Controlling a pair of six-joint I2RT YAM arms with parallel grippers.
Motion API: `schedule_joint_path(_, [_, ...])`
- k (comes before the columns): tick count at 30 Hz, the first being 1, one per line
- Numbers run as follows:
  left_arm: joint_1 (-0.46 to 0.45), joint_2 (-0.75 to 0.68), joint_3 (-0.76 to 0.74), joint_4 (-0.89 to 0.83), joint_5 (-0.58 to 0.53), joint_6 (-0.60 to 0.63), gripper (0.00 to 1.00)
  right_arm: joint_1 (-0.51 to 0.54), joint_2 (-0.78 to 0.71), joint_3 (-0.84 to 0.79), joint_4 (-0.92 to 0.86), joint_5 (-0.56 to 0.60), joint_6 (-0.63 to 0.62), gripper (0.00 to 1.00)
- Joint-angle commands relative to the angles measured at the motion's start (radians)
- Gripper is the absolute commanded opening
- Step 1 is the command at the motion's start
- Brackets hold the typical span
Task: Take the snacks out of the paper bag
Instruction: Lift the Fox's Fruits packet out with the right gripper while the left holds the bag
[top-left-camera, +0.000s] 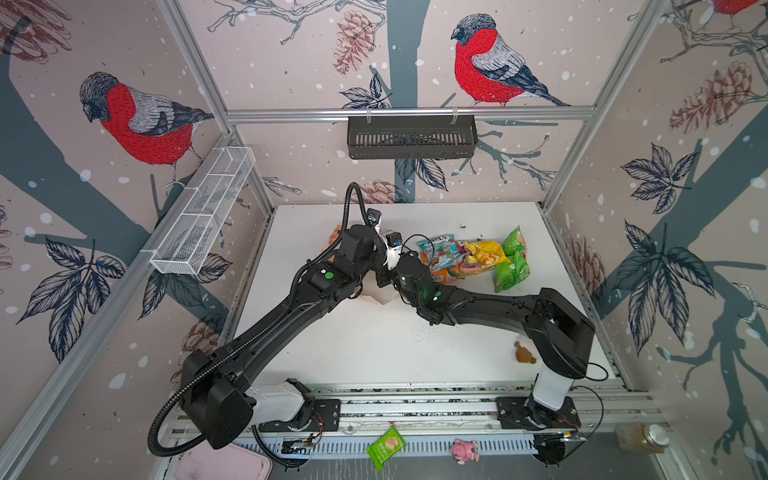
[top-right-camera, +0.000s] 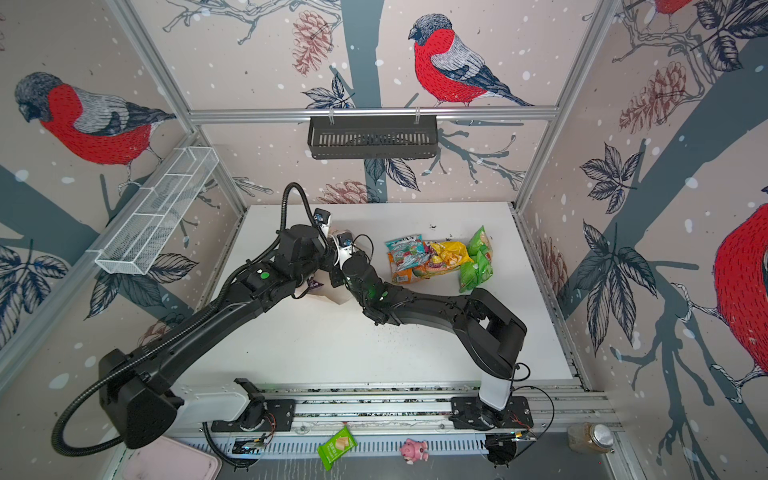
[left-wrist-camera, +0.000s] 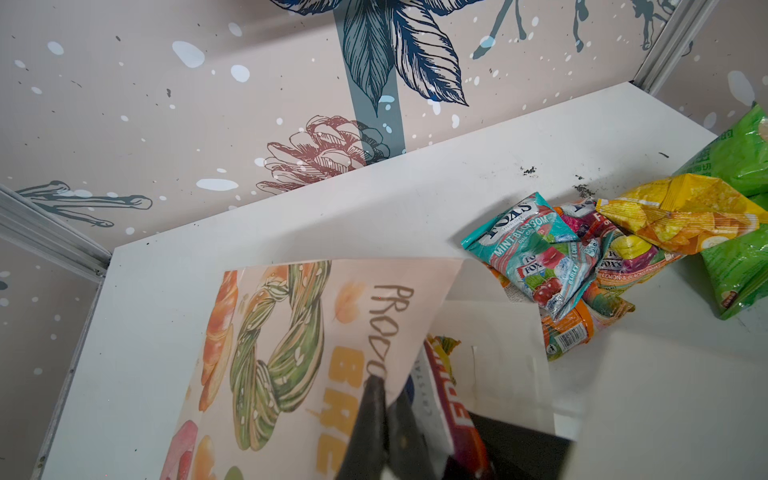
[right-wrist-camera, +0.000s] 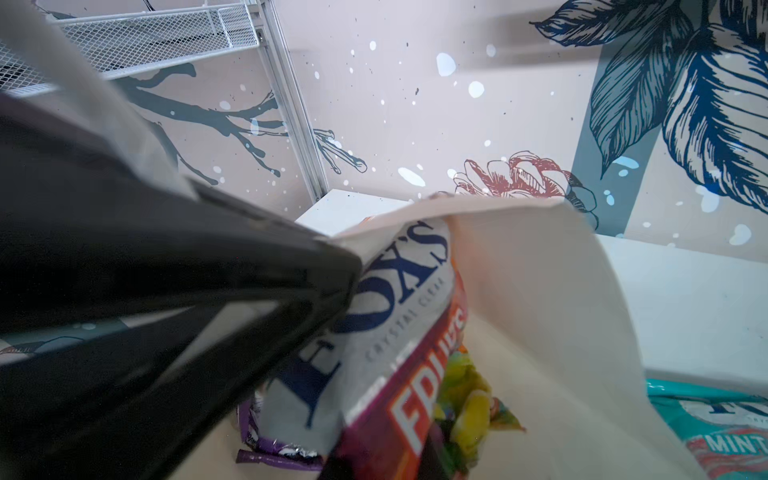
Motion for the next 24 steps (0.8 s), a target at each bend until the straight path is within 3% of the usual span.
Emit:
schedule_joint_path(1, [0.004, -0.005, -0.003, -0.026, 0.008, 0.016, 0.0, -0.003, -0.024, 0.01, 0.09, 0.0, 0.02, 0.09])
schedule_joint_path(24, [0.054, -0.015, 0.045, 0.021, 0.113, 0.062, 0.0, -0.007, -0.1, -0.049, -0.005, 0.036, 0.058, 0.06])
